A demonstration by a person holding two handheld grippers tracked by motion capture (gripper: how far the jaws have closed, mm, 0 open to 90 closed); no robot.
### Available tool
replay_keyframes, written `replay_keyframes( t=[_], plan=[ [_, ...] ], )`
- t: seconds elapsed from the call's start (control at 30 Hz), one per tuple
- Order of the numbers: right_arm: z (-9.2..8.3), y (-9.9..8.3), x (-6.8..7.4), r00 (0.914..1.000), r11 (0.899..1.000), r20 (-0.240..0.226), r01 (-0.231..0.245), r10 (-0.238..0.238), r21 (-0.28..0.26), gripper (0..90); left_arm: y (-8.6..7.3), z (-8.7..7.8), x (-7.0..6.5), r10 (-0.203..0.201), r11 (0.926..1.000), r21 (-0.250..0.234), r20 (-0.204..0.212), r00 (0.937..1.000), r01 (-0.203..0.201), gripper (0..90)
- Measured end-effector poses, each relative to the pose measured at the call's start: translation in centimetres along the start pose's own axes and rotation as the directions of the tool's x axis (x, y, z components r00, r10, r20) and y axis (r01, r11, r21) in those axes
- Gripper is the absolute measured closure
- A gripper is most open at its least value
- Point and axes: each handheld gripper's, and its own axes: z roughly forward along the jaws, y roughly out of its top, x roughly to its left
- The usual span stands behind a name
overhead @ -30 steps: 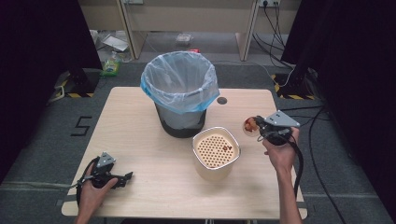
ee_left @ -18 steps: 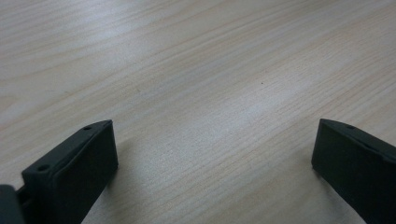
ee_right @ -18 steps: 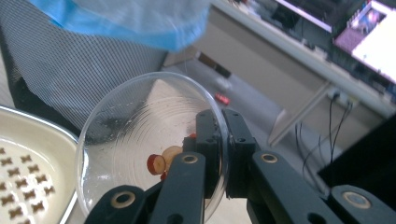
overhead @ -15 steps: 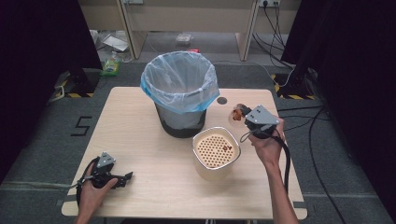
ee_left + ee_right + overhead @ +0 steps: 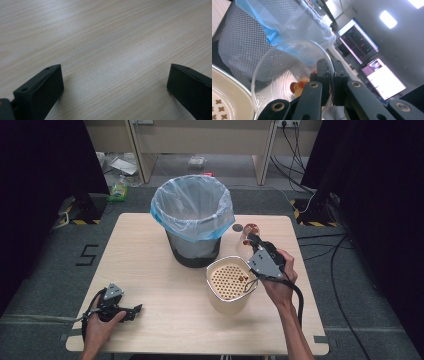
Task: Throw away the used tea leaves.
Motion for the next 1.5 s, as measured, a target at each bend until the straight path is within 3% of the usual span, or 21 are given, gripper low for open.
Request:
replay_keyframes(
  t=[0.13,0.17,0.2,0.23,0.27,0.37,0.43,0.5,0.57,0.67,0.8,0.87,0.9,0.97,1.0,1.07,1.1,1.27,1.37,1.43,1.5],
  plan=[
    [-0.5,0.3,0.9,1.0,1.0,0.002,0.001,0.0,-0.024,87.2,0.0,0.0,0.0,0.001,1.0,-0.001,-0.002,1.0,-0.001,0.0],
    [-0.6,0.5,1.2,0.9995,0.999,0.006,0.03,-0.03,-0.027,87.2,0.0,0.0,0.0,0.0,1.0,0.0,0.001,1.0,0.0,0.0],
    [-0.4,0.7,2.1,0.9919,0.992,0.017,0.126,-0.126,0.0,87.4,0.0,0.0,0.0,0.0,1.0,0.0,0.001,1.0,0.0,0.0],
    [-0.4,0.7,2.1,0.9919,0.992,0.017,0.126,-0.126,0.0,87.4,0.0,0.0,0.0,0.0,1.0,-0.001,-0.001,1.0,0.0,0.0],
    [-0.8,1.1,2.7,0.9923,0.991,0.023,0.123,-0.122,-0.049,87.6,0.0,0.0,-0.1,0.002,1.0,-0.004,-0.005,1.0,-0.002,0.0],
    [-0.7,1.3,2.8,0.9883,0.988,0.026,0.151,-0.151,-0.039,87.7,0.0,0.0,0.0,0.0,1.0,0.0,0.001,1.0,0.0,0.0],
    [-0.6,1.0,2.9,0.9917,0.991,0.045,0.122,-0.12,-0.046,87.8,0.0,0.0,0.0,0.001,1.0,-0.001,-0.001,1.0,-0.001,0.0],
    [-0.7,1.4,3.5,0.9789,0.978,0.063,0.198,-0.194,-0.059,87.9,0.0,0.0,0.0,0.001,1.0,0.0,0.002,1.0,-0.001,0.0],
    [-0.8,1.4,3.6,0.9729,0.973,0.078,0.223,-0.217,-0.066,87.8,0.0,0.0,0.0,0.001,1.0,-0.001,0.001,1.0,-0.001,0.0],
    [-1.1,1.5,4.4,0.9476,0.948,0.085,0.313,-0.308,-0.055,87.8,0.0,0.0,-0.1,0.002,1.0,-0.002,0.0,1.0,-0.002,0.0],
    [-1.0,0.9,4.3,0.9504,0.953,0.092,0.301,-0.297,-0.028,87.9,0.0,0.0,0.0,0.002,1.0,-0.001,0.001,1.0,-0.002,0.0],
    [-1.3,1.1,4.4,0.9468,0.948,0.09,0.314,-0.309,-0.049,87.8,0.0,0.0,0.0,0.001,1.0,0.0,0.002,1.0,-0.001,0.0],
    [-1.2,1.1,4.5,0.939,0.942,0.101,0.334,-0.329,-0.039,87.9,0.0,0.0,0.0,0.0,1.0,0.0,0.003,1.0,0.0,0.0],
    [-1.4,1.3,4.5,0.9407,0.942,0.102,0.33,-0.324,-0.056,87.9,0.0,0.0,0.0,0.001,1.0,0.0,0.001,1.0,-0.001,0.0],
    [-1.4,1.6,4.6,0.9344,0.936,0.103,0.348,-0.341,-0.061,87.9,0.0,0.0,0.0,0.001,1.0,0.0,0.002,1.0,-0.001,0.0],
    [-1.3,1.5,4.6,0.9376,0.941,0.114,0.336,-0.329,-0.05,87.9,0.0,0.0,0.0,0.002,1.0,0.0,0.002,1.0,-0.002,0.0],
    [-1.4,1.6,4.6,0.9363,0.937,0.113,0.342,-0.332,-0.075,87.9,0.0,0.0,0.0,0.002,1.0,-0.001,0.002,1.0,-0.002,0.0],
    [-1.3,1.5,4.6,0.9326,0.937,0.139,0.343,-0.333,-0.057,88.0,0.0,0.0,-0.1,0.002,1.0,-0.003,0.0,1.0,-0.002,0.0],
    [-1.3,1.5,5.0,0.9021,0.91,0.161,0.411,-0.4,-0.042,88.0,0.0,0.0,0.0,0.001,1.0,0.0,0.003,1.0,-0.001,0.0],
    [-1.5,1.6,5.3,0.8908,0.898,0.167,0.437,-0.423,-0.057,88.0,0.0,0.0,0.0,0.002,1.0,-0.001,0.001,1.0,-0.002,0.0],
    [-1.0,1.4,5.6,0.8581,0.87,0.173,0.493,-0.484,-0.015,88.0,0.0,0.0,0.0,0.002,1.0,0.0,0.003,1.0,-0.002,0.0]
  ],
)
